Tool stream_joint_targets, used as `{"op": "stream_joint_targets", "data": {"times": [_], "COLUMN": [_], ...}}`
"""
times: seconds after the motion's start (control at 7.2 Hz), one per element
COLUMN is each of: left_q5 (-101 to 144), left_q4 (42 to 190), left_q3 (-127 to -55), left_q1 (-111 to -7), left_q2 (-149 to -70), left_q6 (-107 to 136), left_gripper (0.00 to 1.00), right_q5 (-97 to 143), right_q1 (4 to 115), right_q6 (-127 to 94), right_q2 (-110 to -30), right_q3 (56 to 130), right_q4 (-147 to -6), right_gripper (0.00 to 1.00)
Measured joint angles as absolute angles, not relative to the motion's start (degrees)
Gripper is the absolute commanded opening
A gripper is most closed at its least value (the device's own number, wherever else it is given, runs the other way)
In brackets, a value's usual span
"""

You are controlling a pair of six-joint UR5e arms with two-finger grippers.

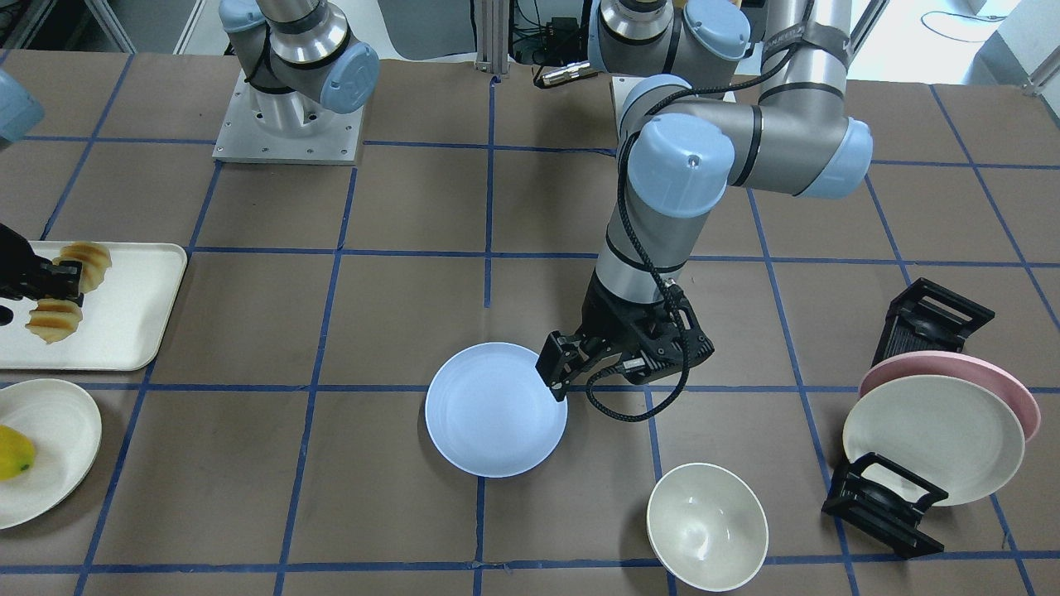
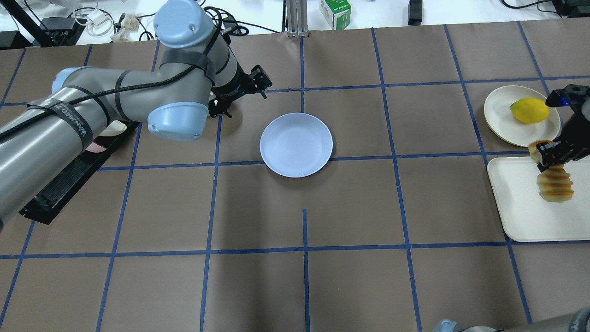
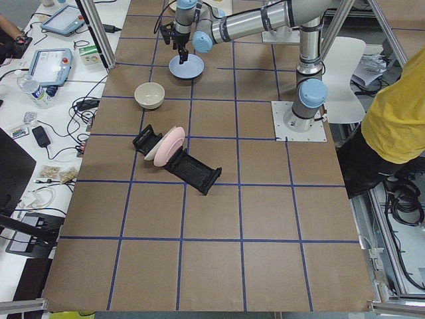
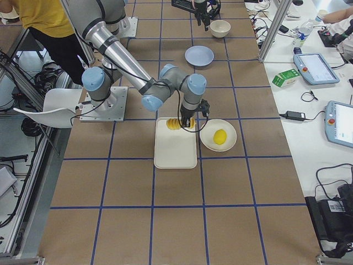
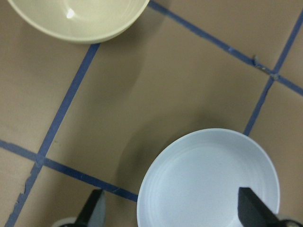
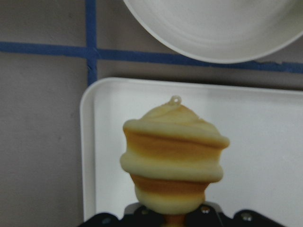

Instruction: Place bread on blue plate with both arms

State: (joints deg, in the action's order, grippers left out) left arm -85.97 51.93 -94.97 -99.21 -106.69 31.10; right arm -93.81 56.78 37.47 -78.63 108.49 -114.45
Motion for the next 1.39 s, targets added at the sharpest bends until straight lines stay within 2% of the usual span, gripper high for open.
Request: {"op": "stream_joint_targets", "data": {"times": [0.28,0.69,0.97,1.39], "left_q5": [-84.3,-84.8,-86.9,-88.5], "left_q4": [56.7,74.3,82.7,83.7], "left_q3": [-91.4,-87.3,-87.0,-87.2], "left_q1": [-99.2,-99.4,-99.9,-98.0], "left_q2": [-102.1,-96.0,-91.7,-88.8], "left_q6": [22.3,17.4,16.8,12.0], "left_gripper": [1.0,1.0,1.0,1.0], "right_q5": [-92.0,-87.1,-86.0,-85.6], "right_q1": [67.0,84.5,95.0,107.1], "right_q6": [28.1,9.5,-3.2,-17.2], "right_q2": [-79.8,-76.5,-71.3,-61.6], "right_q3": [106.1,102.8,95.9,86.8], "right_q4": [-112.7,-115.4,-116.3,-117.0], "right_gripper": [0.0,0.0,0.0,0.0]}}
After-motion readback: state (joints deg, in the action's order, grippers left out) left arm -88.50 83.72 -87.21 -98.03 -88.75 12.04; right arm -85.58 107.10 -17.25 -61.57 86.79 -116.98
